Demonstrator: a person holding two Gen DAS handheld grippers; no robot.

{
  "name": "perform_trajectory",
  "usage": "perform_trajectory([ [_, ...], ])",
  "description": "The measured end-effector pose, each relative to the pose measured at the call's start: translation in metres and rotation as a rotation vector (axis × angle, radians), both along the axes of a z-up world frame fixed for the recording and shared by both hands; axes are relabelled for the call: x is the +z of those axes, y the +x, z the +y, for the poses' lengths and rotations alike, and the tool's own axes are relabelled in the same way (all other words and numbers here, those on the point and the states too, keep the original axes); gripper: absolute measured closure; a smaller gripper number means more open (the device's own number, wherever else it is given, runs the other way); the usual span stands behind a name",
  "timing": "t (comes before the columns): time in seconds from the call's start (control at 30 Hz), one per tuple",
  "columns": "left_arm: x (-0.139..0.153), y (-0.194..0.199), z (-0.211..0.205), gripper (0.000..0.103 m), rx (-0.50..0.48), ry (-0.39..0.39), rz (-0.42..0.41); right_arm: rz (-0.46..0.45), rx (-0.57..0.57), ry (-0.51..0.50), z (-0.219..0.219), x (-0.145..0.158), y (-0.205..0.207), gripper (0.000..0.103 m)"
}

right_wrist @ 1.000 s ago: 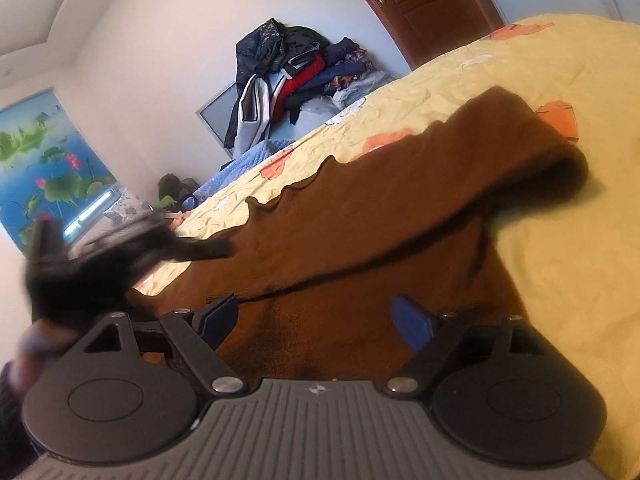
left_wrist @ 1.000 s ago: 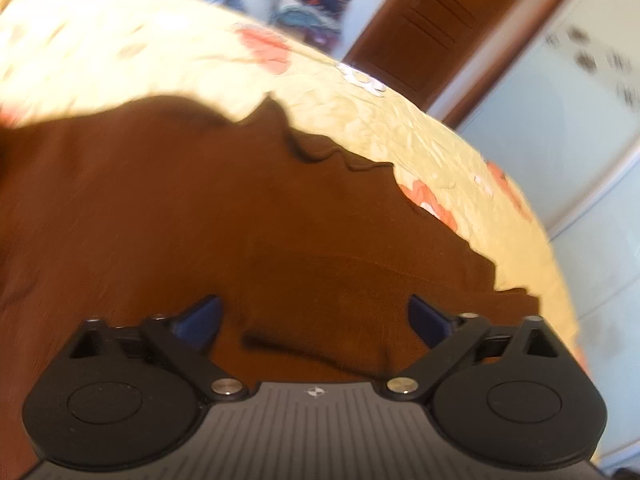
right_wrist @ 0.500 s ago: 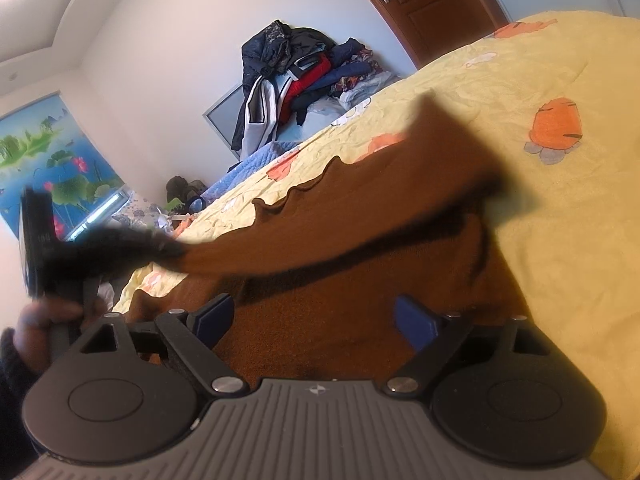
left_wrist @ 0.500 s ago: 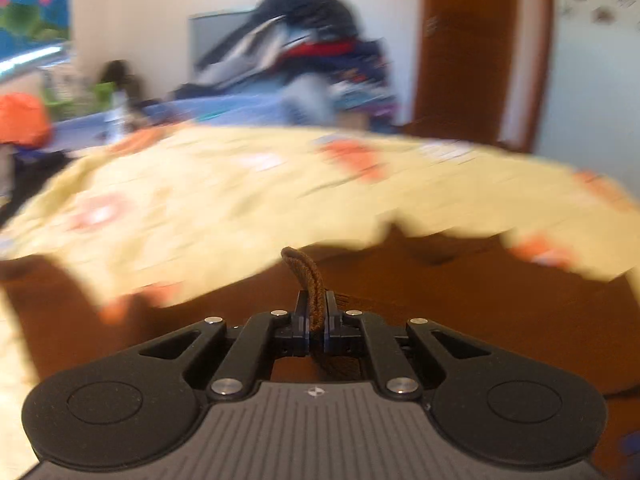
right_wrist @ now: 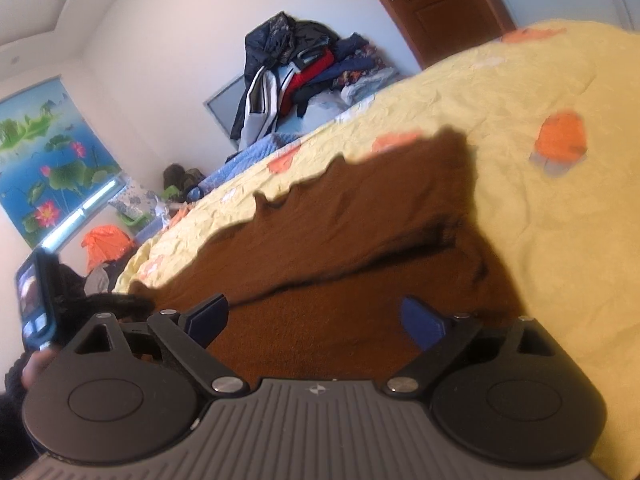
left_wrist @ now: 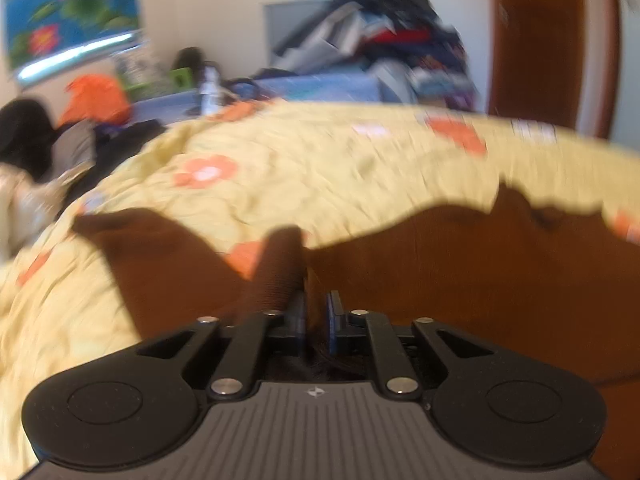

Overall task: Fold small clothes
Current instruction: 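Grasp the other sleeve with the left tool, fold it across the body, release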

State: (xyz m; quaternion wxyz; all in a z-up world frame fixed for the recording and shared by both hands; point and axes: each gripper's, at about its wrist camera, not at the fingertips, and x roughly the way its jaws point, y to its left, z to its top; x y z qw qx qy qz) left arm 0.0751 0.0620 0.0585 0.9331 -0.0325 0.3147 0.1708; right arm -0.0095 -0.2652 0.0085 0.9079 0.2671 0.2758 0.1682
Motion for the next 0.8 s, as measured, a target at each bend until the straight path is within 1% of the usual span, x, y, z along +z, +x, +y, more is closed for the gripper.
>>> perform_trajectory([
  [0.03,0.008,-0.011,0.001,0.081,0.003,-0.035,-0.065,-0.036,0.001,0.006,-0.004,0.01,0.0,0.007],
  [0.07,0.014,-0.017,-0.001,0.063,-0.004,-0.068,-0.123,-0.071,0.0,-0.006,-0.008,0.02,0.004,0.0],
  [0.1,0.018,-0.017,-0.005,0.05,-0.024,-0.095,-0.157,-0.095,-0.009,-0.038,-0.009,0.031,0.012,0.0],
  [0.13,0.019,-0.009,-0.013,0.022,-0.063,-0.113,-0.158,-0.111,-0.015,-0.084,-0.008,0.041,0.025,0.0],
  [0.17,0.015,0.003,-0.023,0.016,-0.111,-0.124,-0.145,-0.115,-0.02,-0.142,-0.004,0.048,0.041,0.0],
  [0.2,0.008,0.015,-0.033,0.016,-0.154,-0.128,-0.123,-0.107,-0.029,-0.208,0.001,0.052,0.06,0.0],
  [0.27,-0.015,0.041,-0.055,0.017,-0.217,-0.104,-0.023,-0.059,-0.02,-0.294,0.011,0.048,0.099,0.0],
  [0.3,-0.027,0.052,-0.061,0.017,-0.237,-0.096,0.029,-0.025,-0.006,-0.328,0.015,0.042,0.117,0.002],
  [0.33,-0.039,0.06,-0.062,0.017,-0.225,-0.088,0.074,0.017,-0.003,-0.368,0.02,0.034,0.131,0.002],
  [0.37,-0.049,0.061,-0.062,0.016,-0.219,-0.067,0.077,0.066,-0.001,-0.416,0.024,0.024,0.143,0.002],
  [0.4,-0.053,0.059,-0.063,0.015,-0.235,-0.036,0.055,0.11,0.004,-0.456,0.027,0.014,0.15,0.002],
  [0.43,-0.054,0.058,-0.059,0.015,-0.245,-0.048,0.05,0.15,0.011,-0.487,0.03,0.002,0.153,0.0],
  [0.47,-0.053,0.059,-0.056,0.015,-0.255,-0.055,0.057,0.087,0.018,-0.546,0.035,-0.005,0.146,0.0],
  [0.5,-0.052,0.059,-0.053,0.015,-0.273,-0.055,0.064,0.057,0.035,-0.603,0.04,-0.013,0.139,0.0],
  [0.53,-0.049,0.056,-0.047,0.016,-0.281,-0.073,0.061,0.05,0.031,-0.603,0.044,-0.011,0.136,0.0],
  [0.57,-0.042,0.048,-0.035,0.016,-0.277,-0.106,0.033,0.052,0.024,-0.602,0.045,-0.012,0.134,0.0],
  [0.6,-0.034,0.037,-0.021,0.015,-0.271,-0.142,-0.017,0.051,0.025,-0.601,0.044,-0.012,0.134,0.0],
  [0.67,-0.017,0.01,0.017,0.015,-0.232,-0.182,-0.129,0.049,0.026,-0.59,0.042,-0.012,0.134,0.0],
  [0.73,-0.008,-0.001,0.067,0.015,-0.128,-0.205,-0.188,0.046,0.025,-0.585,0.04,-0.011,0.134,0.0],
  [0.77,-0.005,-0.002,0.096,0.015,-0.044,-0.225,-0.2,0.044,0.025,-0.58,0.039,-0.012,0.134,0.0],
  [0.8,-0.004,-0.002,0.128,0.015,0.052,-0.262,-0.208,0.044,0.023,-0.576,0.039,-0.012,0.134,0.0],
])
